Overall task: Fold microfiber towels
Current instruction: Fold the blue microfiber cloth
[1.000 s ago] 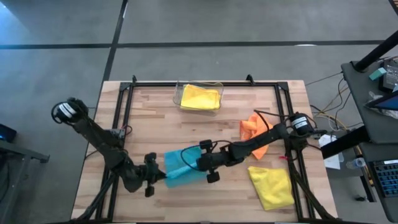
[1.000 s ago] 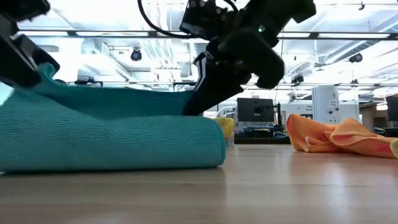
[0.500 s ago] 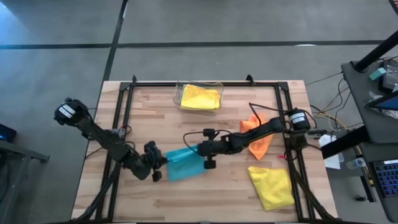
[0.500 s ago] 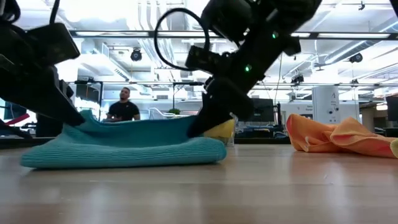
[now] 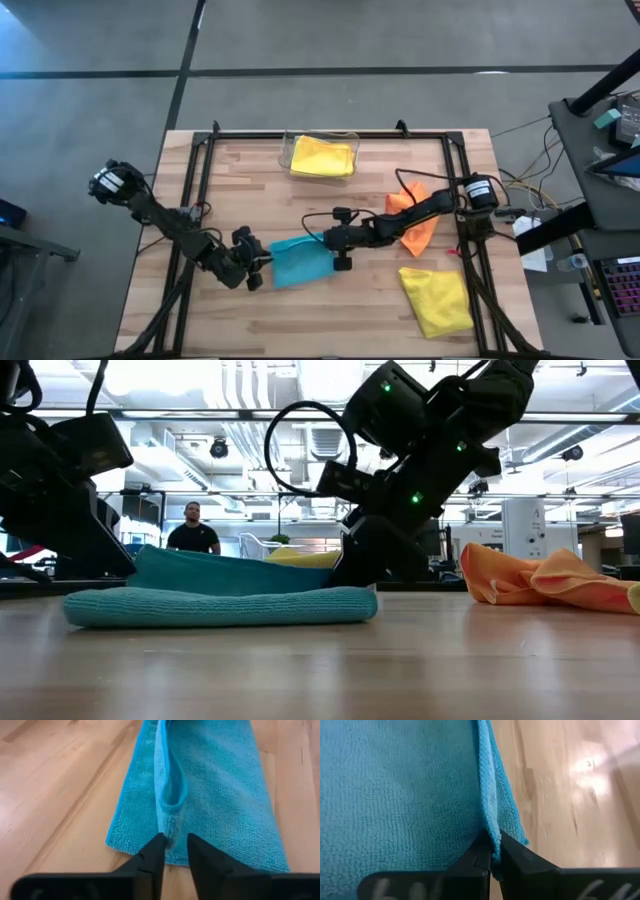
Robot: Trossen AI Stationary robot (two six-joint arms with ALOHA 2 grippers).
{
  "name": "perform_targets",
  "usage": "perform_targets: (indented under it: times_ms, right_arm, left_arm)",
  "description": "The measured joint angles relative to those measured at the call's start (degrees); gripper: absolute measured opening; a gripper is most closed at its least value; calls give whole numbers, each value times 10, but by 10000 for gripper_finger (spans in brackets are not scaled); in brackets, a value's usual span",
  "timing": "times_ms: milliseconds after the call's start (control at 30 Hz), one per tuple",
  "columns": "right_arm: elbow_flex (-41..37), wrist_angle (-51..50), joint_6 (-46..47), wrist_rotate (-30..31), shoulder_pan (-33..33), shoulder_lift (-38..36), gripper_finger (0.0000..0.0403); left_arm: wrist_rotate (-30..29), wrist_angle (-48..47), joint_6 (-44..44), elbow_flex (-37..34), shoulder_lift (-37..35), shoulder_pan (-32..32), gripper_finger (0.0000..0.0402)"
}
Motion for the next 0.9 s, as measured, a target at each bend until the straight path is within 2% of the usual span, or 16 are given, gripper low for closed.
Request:
perform_targets:
  times_ms: [200,367,467,633,900]
  right_arm:
    - [-1,2,-1,0,0,0,10]
    - [-1,5,-28,-1,0,0,35]
    - [-1,5,-32,-1,0,0,67]
    - [-1,5,-39,2,0,-1,142]
    - [35,-26,-42,12,1,-4,247]
  left_arm:
    - [-1,0,-7,2,0,0,117]
    - [-2,-28,-8,8,-2,0,132]
    - [-2,-63,-9,19,-7,0,132]
    - [-3,-116,-10,35,-27,0,132]
    - [-15,-155,-7,52,-67,0,132]
